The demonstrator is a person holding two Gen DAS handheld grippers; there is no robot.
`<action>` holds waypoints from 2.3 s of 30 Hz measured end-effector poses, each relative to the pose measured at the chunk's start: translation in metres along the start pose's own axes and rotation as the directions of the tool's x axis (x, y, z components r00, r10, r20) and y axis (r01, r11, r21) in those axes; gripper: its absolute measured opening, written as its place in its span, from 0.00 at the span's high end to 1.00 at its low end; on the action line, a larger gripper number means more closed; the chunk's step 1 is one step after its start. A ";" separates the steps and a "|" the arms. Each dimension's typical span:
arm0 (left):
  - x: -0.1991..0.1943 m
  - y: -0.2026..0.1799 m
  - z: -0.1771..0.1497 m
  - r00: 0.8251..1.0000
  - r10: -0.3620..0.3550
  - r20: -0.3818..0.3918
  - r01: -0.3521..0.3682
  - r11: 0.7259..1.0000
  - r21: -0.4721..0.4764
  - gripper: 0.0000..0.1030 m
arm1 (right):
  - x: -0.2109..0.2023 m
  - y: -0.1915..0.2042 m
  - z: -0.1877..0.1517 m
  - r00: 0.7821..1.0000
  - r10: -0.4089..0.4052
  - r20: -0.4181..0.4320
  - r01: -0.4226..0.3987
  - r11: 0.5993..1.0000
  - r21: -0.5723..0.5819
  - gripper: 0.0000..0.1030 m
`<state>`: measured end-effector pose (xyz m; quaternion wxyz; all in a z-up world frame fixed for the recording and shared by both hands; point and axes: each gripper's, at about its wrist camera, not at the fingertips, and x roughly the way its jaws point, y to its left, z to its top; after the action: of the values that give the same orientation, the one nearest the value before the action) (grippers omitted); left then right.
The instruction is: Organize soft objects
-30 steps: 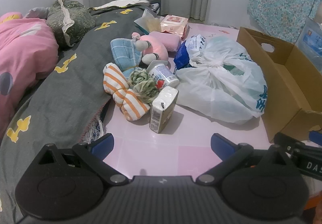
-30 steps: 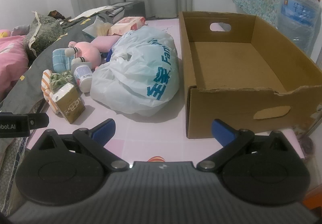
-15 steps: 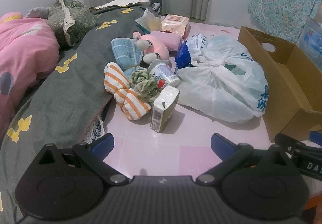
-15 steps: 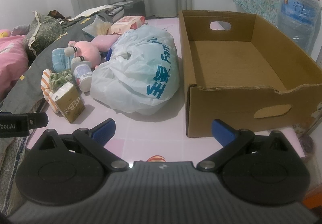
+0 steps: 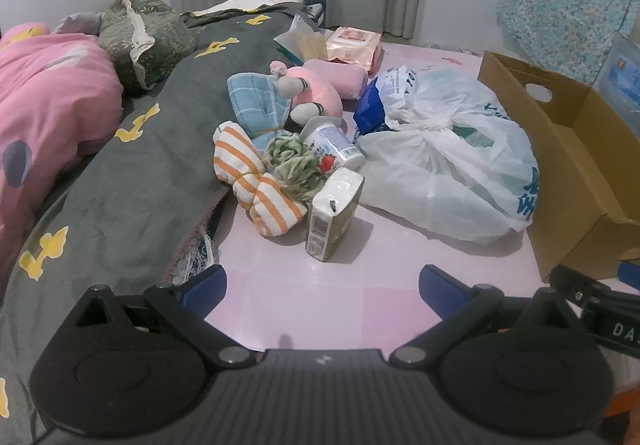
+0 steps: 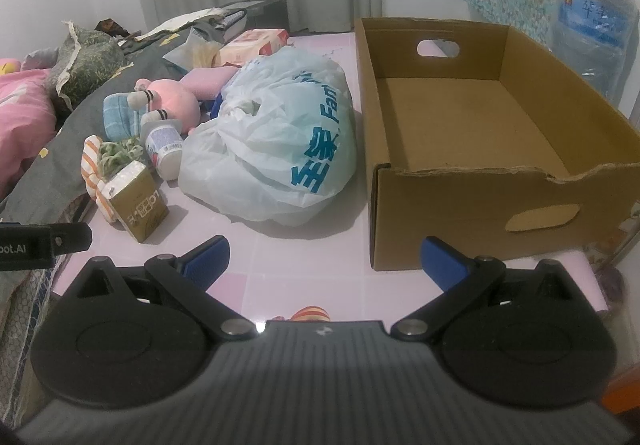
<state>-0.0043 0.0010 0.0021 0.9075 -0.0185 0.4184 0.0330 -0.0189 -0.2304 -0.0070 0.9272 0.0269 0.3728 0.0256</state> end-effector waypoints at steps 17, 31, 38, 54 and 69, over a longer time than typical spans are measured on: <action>-0.022 0.036 0.019 0.999 -0.035 -0.025 0.035 0.999 -0.002 0.00 | -0.034 0.002 0.018 0.998 0.032 0.048 -0.029 0.998 -0.054 0.01; -0.021 0.067 0.143 0.991 0.085 0.102 -0.100 0.984 0.147 0.00 | -0.032 0.014 0.199 0.905 0.410 0.114 -0.408 0.912 -0.041 0.01; 0.052 0.055 0.221 0.962 0.159 0.224 -0.208 0.954 0.217 0.01 | 0.098 0.029 0.305 0.769 0.639 0.010 -0.608 0.727 0.319 0.01; 0.228 0.039 0.324 0.995 -0.057 0.076 0.044 0.987 0.156 0.28 | 0.392 0.079 0.330 0.663 0.738 -0.129 -0.467 0.542 0.699 0.21; 0.312 0.058 0.349 0.992 -0.062 -0.113 0.067 0.997 0.035 0.45 | 0.463 0.092 0.309 0.630 0.758 -0.167 -0.406 0.505 0.762 0.45</action>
<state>0.4584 0.0943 -0.0087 0.8833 -0.0163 0.4685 -0.0056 0.5263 -0.1171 -0.0979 0.6590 0.4740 0.5405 0.2213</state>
